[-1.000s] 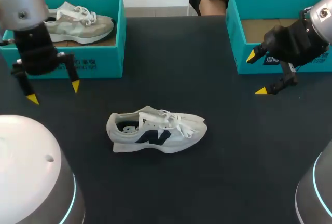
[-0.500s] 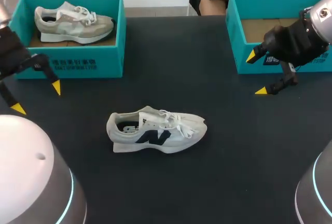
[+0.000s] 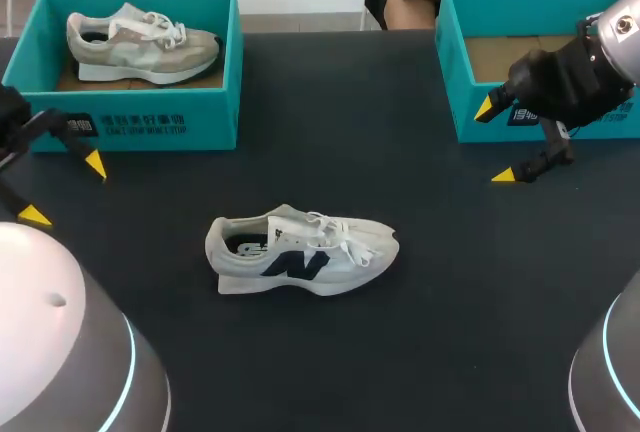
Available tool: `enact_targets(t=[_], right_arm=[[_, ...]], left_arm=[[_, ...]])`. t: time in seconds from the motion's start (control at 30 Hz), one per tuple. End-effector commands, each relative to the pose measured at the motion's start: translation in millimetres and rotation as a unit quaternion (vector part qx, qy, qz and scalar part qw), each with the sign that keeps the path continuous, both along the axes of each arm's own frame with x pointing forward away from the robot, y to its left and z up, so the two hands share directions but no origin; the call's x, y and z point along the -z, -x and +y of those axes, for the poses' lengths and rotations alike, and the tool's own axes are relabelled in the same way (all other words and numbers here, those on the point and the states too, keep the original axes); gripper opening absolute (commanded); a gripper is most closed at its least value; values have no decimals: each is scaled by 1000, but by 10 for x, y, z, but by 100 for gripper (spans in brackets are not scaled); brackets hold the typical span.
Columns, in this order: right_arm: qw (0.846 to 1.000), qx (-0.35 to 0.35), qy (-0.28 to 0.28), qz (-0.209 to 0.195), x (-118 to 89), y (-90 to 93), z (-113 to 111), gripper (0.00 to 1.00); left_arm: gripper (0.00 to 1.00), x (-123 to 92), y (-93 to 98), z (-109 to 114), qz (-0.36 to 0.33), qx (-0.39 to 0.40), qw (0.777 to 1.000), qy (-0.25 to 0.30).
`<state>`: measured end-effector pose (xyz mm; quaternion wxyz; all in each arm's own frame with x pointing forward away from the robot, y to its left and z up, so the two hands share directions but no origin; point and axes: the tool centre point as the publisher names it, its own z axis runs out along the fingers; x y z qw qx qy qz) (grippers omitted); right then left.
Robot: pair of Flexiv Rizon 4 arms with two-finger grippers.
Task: Take the shoe out of the shoebox, open the shoe tongue, remove and reinsert the insole, then place the shoe into the shoebox
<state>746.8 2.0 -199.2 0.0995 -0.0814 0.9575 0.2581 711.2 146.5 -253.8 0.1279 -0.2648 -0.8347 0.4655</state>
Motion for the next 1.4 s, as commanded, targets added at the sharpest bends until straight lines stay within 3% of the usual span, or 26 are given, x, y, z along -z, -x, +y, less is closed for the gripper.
enact_targets(t=[0.03,0.17,0.43,1.07,1.27,1.4], right_arm=[[1000,0,1,0,9,-7,9,100],[1000,0,1,0,9,-7,9,100],[1000,0,1,0,9,-7,9,100],[1000,0,1,0,9,-7,9,100],[1000,0,1,0,9,-7,9,100],[1000,0,1,0,9,-7,9,100]], left_arm=[[100,116,56,72,79,-194,966,148],[100,152,56,102,90,-253,950,158],[100,224,92,170,82,-297,944,119],[100,251,95,167,87,-267,953,117],[100,570,73,-55,86,-296,943,126],[100,771,58,-162,71,-282,950,115]])
